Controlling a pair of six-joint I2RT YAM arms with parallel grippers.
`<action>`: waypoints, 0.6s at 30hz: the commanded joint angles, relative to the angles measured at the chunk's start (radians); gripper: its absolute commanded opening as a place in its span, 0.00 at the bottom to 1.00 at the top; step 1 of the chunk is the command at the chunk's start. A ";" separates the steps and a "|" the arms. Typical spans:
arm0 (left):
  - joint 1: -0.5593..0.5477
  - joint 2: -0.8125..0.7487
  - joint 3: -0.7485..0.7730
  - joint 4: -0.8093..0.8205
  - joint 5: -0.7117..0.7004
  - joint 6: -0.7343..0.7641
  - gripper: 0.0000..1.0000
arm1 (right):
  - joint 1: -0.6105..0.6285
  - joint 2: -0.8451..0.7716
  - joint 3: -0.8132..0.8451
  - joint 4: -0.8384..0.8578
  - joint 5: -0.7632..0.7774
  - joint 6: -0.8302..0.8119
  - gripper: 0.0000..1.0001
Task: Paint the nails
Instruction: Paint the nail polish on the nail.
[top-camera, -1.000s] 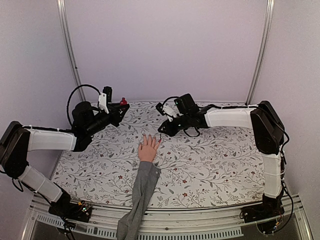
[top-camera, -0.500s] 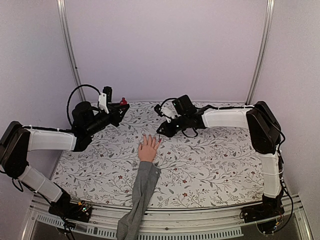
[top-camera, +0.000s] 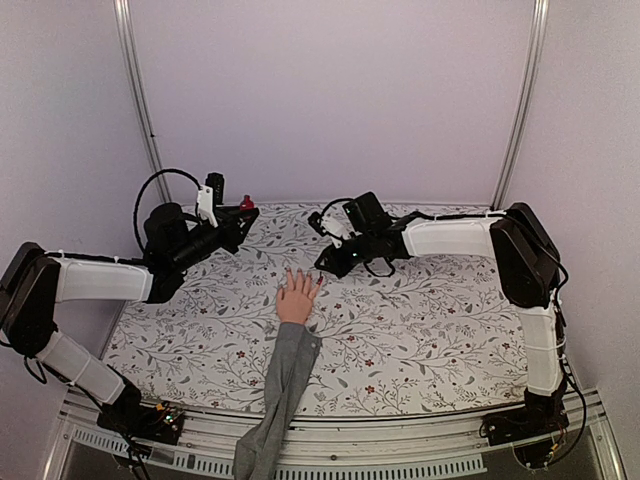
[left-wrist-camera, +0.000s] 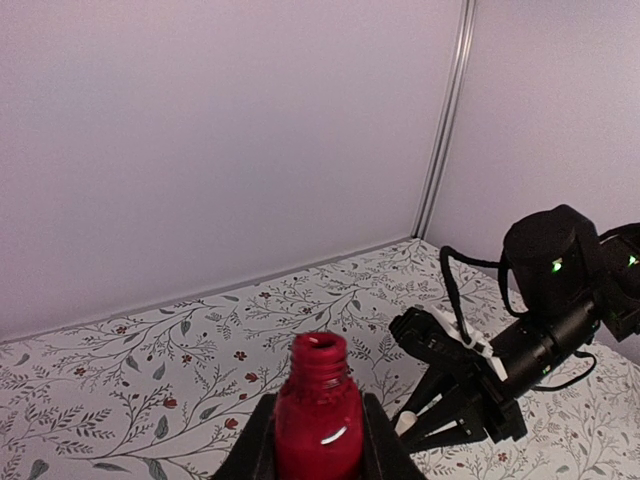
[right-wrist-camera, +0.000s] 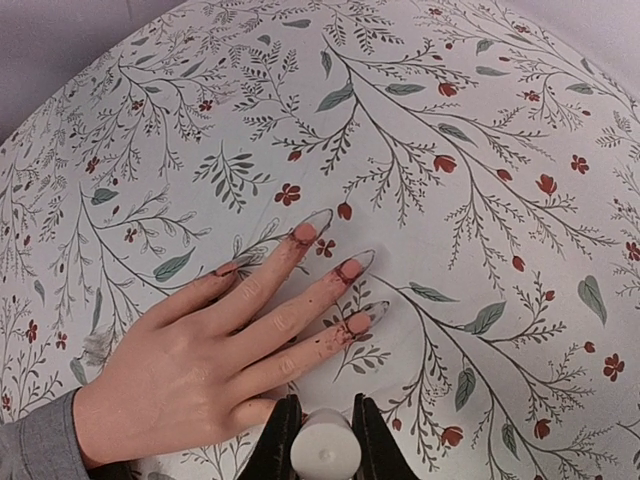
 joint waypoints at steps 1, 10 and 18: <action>0.012 -0.009 -0.005 0.035 0.002 0.012 0.00 | 0.004 0.003 0.001 0.000 0.032 -0.024 0.00; 0.013 -0.006 -0.002 0.036 0.004 0.013 0.00 | 0.004 -0.005 0.001 -0.013 0.062 -0.034 0.00; 0.012 -0.010 -0.004 0.034 0.001 0.014 0.00 | 0.001 -0.034 -0.007 -0.019 0.105 -0.042 0.00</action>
